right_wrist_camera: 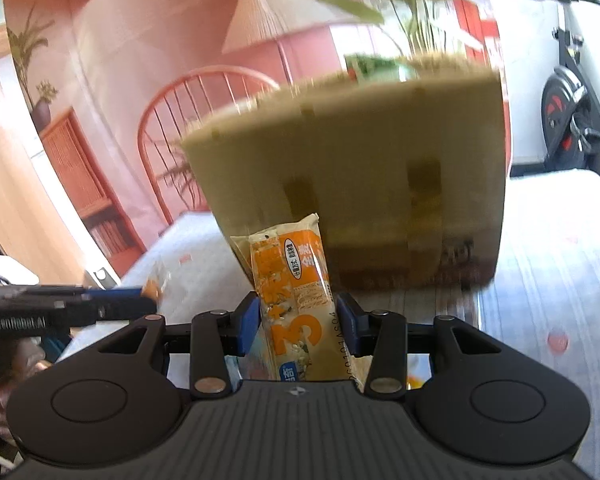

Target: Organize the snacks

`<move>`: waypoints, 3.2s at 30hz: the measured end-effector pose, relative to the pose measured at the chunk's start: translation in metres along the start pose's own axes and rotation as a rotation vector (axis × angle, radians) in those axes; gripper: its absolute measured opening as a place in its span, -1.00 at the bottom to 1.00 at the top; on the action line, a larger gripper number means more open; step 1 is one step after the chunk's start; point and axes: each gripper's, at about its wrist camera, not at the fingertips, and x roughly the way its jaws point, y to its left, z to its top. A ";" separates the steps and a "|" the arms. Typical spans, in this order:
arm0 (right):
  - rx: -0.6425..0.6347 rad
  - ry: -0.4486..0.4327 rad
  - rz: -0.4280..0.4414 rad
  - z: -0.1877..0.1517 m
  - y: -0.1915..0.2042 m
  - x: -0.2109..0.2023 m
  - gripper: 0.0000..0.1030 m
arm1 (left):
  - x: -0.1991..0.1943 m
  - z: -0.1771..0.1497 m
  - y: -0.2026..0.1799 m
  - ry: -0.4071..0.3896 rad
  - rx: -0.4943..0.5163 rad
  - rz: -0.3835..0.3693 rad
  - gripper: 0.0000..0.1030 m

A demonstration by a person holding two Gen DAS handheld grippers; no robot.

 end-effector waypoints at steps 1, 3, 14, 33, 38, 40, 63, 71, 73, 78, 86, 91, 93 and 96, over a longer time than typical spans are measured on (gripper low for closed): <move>-0.004 -0.021 0.005 0.009 0.001 -0.002 -0.14 | 0.001 0.008 -0.001 -0.017 -0.005 -0.005 -0.49; -0.014 -0.060 0.012 0.025 0.003 -0.005 -0.14 | 0.004 0.027 -0.004 -0.054 -0.011 -0.009 -0.49; -0.050 -0.200 0.025 0.133 0.002 0.024 -0.14 | 0.052 0.134 -0.006 -0.146 -0.029 0.024 -0.48; 0.060 0.003 -0.073 0.205 -0.020 0.166 -0.13 | 0.153 0.175 0.066 -0.023 -0.143 0.127 -0.45; 0.043 -0.006 -0.076 0.205 -0.017 0.167 0.03 | 0.148 0.176 0.068 -0.041 -0.142 0.135 0.03; 0.042 -0.022 -0.072 0.206 -0.016 0.161 0.11 | 0.144 0.176 0.066 -0.043 -0.136 0.135 0.03; 0.006 -0.171 -0.099 0.114 0.001 0.029 0.11 | 0.024 0.088 0.035 -0.061 -0.106 0.172 0.10; 0.006 -0.124 -0.149 0.052 -0.013 0.020 0.11 | 0.029 0.024 0.041 0.025 -0.171 0.207 0.12; 0.008 -0.106 -0.158 0.038 -0.016 0.021 0.11 | 0.035 0.010 0.043 0.061 -0.189 0.221 0.12; 0.024 -0.054 -0.166 0.007 -0.021 0.023 0.11 | 0.046 -0.023 0.046 0.136 -0.227 0.234 0.12; 0.052 0.028 -0.176 -0.033 -0.028 0.028 0.11 | 0.066 -0.058 0.049 0.235 -0.289 0.245 0.12; 0.068 0.057 -0.169 -0.047 -0.030 0.030 0.11 | 0.077 -0.068 0.047 0.268 -0.296 0.269 0.12; 0.076 0.065 -0.164 -0.051 -0.031 0.030 0.11 | 0.079 -0.071 0.044 0.270 -0.285 0.290 0.12; 0.082 0.068 -0.163 -0.054 -0.031 0.031 0.11 | 0.079 -0.073 0.038 0.264 -0.274 0.315 0.12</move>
